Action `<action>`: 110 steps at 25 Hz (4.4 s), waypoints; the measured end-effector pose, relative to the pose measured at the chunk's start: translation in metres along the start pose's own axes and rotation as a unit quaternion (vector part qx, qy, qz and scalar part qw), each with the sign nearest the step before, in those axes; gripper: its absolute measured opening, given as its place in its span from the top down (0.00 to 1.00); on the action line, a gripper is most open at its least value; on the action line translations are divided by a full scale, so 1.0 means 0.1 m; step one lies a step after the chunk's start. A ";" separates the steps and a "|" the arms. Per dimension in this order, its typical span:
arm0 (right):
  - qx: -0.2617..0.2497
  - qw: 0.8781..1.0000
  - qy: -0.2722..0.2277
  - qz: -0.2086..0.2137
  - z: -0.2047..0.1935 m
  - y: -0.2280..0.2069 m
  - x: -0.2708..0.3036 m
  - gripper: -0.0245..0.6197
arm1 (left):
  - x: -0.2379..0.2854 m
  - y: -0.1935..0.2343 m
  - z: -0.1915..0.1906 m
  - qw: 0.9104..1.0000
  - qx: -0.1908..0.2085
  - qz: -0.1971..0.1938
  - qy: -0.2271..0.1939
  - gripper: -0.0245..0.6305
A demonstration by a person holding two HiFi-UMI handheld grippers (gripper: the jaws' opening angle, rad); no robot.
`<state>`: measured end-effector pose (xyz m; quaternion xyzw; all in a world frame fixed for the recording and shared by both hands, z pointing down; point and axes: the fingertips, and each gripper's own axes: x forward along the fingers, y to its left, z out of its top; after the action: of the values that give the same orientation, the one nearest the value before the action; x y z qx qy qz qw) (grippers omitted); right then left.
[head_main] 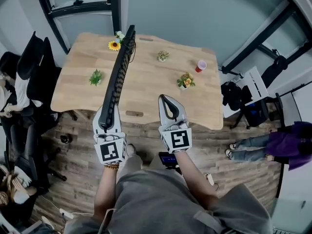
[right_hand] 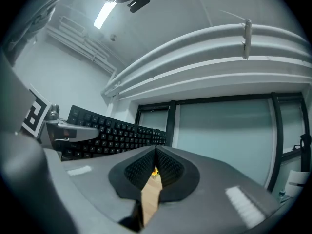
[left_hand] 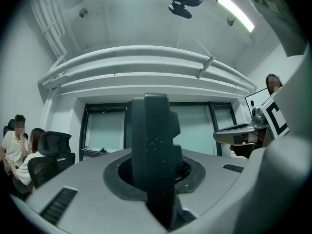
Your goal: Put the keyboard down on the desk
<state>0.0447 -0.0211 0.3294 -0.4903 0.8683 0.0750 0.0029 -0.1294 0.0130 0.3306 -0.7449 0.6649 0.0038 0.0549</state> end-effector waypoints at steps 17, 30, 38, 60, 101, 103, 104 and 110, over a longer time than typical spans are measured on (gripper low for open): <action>-0.014 0.997 0.021 -0.072 -0.47 -0.71 0.71 0.94 | 1.03 0.30 -0.34 0.980 -0.046 -0.195 -0.010 0.82; -0.021 0.997 0.045 0.056 -0.98 -1.29 1.26 0.60 | 1.04 0.63 -0.70 0.909 -0.101 -0.404 0.024 0.81; 0.106 0.982 0.052 0.149 -1.33 -1.49 1.42 0.40 | 0.92 0.75 -0.87 0.870 -0.133 -0.474 0.041 0.81; 0.217 0.965 0.081 0.121 -1.94 -1.69 1.04 0.53 | 1.58 0.60 -1.87 0.879 -0.191 -0.415 0.132 0.65; 0.255 0.947 0.192 0.024 -3.55 -1.76 0.96 0.53 | 2.08 0.48 -3.64 0.881 -0.185 -0.342 0.271 0.48; 0.257 0.946 0.198 0.022 -3.61 -1.77 0.96 0.53 | 2.10 0.48 -3.69 0.882 -0.180 -0.337 0.277 0.47; 0.257 0.945 0.200 0.021 -3.64 -1.77 0.96 0.53 | 2.11 0.47 -3.71 0.882 -0.177 -0.334 0.280 0.46; 0.261 0.941 0.212 0.018 -3.80 -1.75 0.96 0.53 | 2.14 0.49 -3.87 0.883 -0.165 -0.325 0.295 0.45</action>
<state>0.1696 -0.2425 0.6752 -0.4610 0.8466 -0.2602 -0.0549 -0.1795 -0.2375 0.6951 -0.8844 0.3602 -0.1244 -0.2696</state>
